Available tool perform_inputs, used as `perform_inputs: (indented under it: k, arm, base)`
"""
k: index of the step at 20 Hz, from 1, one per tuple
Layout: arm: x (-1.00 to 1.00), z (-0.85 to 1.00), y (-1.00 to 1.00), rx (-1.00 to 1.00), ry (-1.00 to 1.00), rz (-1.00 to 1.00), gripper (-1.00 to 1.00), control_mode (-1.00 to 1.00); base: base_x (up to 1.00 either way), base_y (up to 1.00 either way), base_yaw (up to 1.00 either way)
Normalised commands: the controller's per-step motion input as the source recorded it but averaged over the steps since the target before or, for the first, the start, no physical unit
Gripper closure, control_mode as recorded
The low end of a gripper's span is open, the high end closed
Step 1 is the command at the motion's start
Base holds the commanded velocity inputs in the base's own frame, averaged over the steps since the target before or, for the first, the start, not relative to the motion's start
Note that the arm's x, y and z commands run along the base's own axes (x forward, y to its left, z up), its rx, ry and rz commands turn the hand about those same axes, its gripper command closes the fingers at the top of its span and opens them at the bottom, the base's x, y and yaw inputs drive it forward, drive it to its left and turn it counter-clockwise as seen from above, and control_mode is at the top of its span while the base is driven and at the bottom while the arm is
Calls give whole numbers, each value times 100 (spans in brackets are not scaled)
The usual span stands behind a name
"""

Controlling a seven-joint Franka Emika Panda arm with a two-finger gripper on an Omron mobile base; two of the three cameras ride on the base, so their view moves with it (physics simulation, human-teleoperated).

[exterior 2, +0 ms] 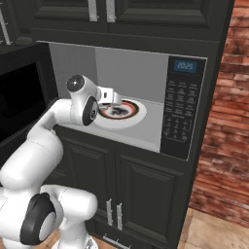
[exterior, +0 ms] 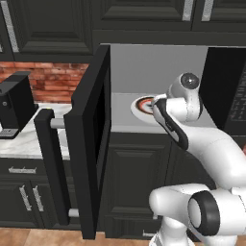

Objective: Pick the marshmallow from the counter and place it in the microwave. Then turn on the microwave.

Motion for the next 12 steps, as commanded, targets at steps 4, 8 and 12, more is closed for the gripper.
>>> perform_inputs:
  k: [4,8,12]
  arm:
    - [19,-9,0,0,0,0,100,-100]
    - [17,-11,0,0,1,0,100,-100]
    - [14,-11,0,0,1,0,100,-100]
  base:
    - [0,0,0]
    - [0,0,0]
    - [0,0,0]
